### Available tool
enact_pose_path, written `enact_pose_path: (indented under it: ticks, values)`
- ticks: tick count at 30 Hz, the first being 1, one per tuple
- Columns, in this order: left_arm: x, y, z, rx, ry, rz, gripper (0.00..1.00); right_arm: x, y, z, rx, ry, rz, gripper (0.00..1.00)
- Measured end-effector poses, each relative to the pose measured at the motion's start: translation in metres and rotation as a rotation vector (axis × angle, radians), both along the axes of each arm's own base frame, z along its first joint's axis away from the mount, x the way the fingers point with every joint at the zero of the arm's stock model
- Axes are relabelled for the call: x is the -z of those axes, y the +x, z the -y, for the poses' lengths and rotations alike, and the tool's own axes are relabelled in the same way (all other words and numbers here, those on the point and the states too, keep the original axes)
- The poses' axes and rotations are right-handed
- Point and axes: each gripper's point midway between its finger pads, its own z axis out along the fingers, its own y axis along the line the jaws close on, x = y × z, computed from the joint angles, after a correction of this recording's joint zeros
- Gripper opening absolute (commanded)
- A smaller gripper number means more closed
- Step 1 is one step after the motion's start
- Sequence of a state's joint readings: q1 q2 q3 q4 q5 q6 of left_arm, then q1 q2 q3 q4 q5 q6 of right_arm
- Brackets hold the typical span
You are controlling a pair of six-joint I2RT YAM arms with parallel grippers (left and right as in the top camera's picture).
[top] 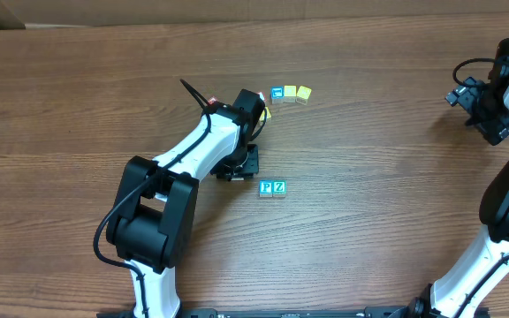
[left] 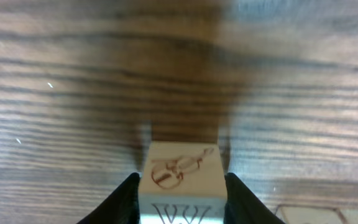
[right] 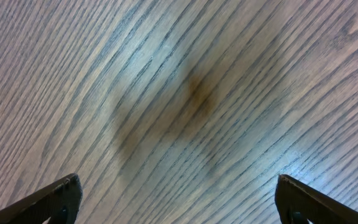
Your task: Flip 4 blocks
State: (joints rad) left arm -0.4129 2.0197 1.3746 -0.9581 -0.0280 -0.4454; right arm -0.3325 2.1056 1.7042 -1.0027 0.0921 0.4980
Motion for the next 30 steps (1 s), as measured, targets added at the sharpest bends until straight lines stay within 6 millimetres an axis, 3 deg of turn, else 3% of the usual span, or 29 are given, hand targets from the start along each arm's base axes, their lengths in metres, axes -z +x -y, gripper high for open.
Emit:
enact_pose_path:
  ticks: [9,17,27,30]
  values:
    - [-0.002,-0.025,-0.001,0.006,-0.009,-0.11,0.33,0.0,0.0,0.0,-0.001,0.0,0.0,1.0]
    - [0.0,0.002,0.0,0.023,0.003,0.009,0.48,0.0,0.0,0.0,-0.001,-0.001,0.0,1.0]
    - [0.0,0.011,-0.002,0.029,0.019,0.049,0.23,0.0,0.0,0.0,-0.001,-0.001,0.0,1.0]
    - [0.0,0.01,-0.001,0.026,0.011,0.043,0.23,0.0,0.0,0.0,-0.001,0.0,0.0,1.0]
